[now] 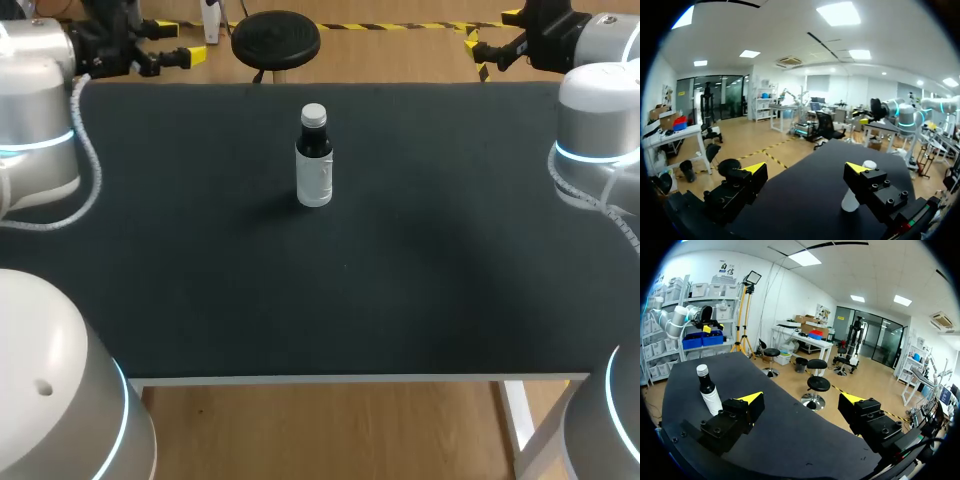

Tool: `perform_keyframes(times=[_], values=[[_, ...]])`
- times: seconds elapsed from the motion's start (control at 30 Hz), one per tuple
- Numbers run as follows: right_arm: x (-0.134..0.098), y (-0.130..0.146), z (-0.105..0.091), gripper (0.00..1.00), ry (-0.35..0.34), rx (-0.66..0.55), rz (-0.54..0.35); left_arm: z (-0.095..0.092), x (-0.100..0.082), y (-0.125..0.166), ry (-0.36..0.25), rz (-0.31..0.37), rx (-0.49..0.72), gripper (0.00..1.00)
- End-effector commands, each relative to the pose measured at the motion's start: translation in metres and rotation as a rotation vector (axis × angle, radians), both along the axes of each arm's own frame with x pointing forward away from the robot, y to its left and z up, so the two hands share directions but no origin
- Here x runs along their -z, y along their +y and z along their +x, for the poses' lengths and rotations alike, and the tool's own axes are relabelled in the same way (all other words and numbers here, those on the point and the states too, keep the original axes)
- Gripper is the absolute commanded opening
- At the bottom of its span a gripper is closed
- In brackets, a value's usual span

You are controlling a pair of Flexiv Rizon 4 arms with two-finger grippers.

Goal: Unscrew the bottle cap

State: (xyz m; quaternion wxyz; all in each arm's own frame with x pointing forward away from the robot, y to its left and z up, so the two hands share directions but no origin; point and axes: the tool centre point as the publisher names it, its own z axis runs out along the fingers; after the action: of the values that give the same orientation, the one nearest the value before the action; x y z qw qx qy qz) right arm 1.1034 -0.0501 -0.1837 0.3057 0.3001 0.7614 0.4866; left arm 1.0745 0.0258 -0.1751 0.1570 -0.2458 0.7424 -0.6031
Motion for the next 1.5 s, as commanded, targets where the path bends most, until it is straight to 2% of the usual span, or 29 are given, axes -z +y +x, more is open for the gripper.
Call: perform_keyframes(times=[0.03,0.23,1.07,1.13,1.5], values=[[0.0,0.0,0.0,1.0,0.0,0.0,0.0,0.002,0.012,0.012,-0.03,-0.074,0.191,1.0],[0.0,0.0,0.0,1.0,0.0,0.0,0.0,-0.001,0.022,0.012,-0.032,-0.119,0.275,1.0],[0.0,0.0,0.0,1.0,0.0,0.0,0.0,-0.003,0.026,0.012,-0.027,-0.108,0.29,1.0],[0.0,0.0,0.0,1.0,0.0,0.0,0.0,-0.006,0.027,0.003,-0.021,-0.089,0.329,1.0],[0.0,0.0,0.0,1.0,0.0,0.0,0.0,-0.034,0.048,-0.036,-0.034,-0.122,0.527,1.0]])
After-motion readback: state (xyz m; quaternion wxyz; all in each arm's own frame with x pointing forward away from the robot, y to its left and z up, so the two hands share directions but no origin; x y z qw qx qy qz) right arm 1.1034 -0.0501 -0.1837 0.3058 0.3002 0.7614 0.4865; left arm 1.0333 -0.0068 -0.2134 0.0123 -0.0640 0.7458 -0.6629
